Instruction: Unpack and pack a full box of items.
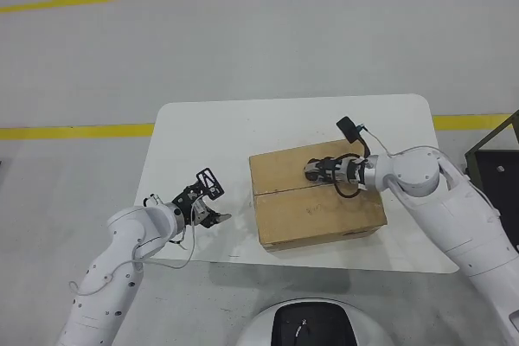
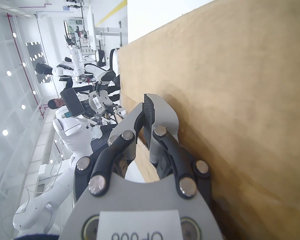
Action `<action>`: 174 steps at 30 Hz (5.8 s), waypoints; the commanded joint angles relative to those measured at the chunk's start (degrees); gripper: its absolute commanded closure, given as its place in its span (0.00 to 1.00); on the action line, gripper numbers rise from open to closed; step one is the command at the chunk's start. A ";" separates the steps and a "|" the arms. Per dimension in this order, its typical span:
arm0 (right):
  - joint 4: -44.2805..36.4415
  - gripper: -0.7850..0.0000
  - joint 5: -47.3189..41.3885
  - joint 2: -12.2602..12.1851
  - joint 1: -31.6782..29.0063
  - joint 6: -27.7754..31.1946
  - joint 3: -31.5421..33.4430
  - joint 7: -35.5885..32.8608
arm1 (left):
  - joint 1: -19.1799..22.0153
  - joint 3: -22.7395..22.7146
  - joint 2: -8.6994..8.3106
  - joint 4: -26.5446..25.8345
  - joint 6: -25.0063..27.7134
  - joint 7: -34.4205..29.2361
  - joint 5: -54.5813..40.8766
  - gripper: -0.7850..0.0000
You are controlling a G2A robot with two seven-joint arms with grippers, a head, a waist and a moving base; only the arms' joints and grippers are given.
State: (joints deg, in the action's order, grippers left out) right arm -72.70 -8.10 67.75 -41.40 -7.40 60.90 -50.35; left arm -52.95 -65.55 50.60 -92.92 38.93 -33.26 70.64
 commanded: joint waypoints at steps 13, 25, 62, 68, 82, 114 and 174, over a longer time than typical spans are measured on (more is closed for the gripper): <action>-0.77 1.00 0.59 0.18 -0.30 -1.63 -0.84 -0.08 | -3.45 2.92 0.84 1.17 -4.17 8.38 4.93 0.00; -0.93 1.00 0.88 0.35 -0.36 -2.32 -1.31 0.14 | 1.89 11.43 4.31 9.96 -10.11 13.99 8.40 0.00; -0.40 1.00 1.91 0.49 -0.27 -2.64 -1.56 -0.47 | -1.01 4.24 5.90 6.33 -19.86 13.95 11.66 1.00; -0.60 1.00 1.84 0.42 -0.59 -2.52 -1.14 -0.35 | -3.43 0.89 5.26 -0.58 -18.91 12.33 13.16 1.00; -0.83 1.00 1.30 0.44 -1.34 -1.32 -1.06 -0.79 | -7.08 -3.35 4.96 -12.37 -16.79 9.20 11.74 0.83; -3.12 1.00 0.68 0.26 -3.06 0.42 0.23 0.24 | 3.76 4.05 8.74 -10.09 -20.87 11.11 17.67 0.19; -20.37 0.52 4.84 -6.47 -21.16 2.40 25.00 3.61 | 11.01 12.33 16.39 -9.08 -12.41 1.80 11.90 0.00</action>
State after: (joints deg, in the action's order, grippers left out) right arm -92.52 -4.55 61.30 -62.76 -5.42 86.40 -46.88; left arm -40.97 -51.48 67.33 -101.38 26.15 -30.27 82.99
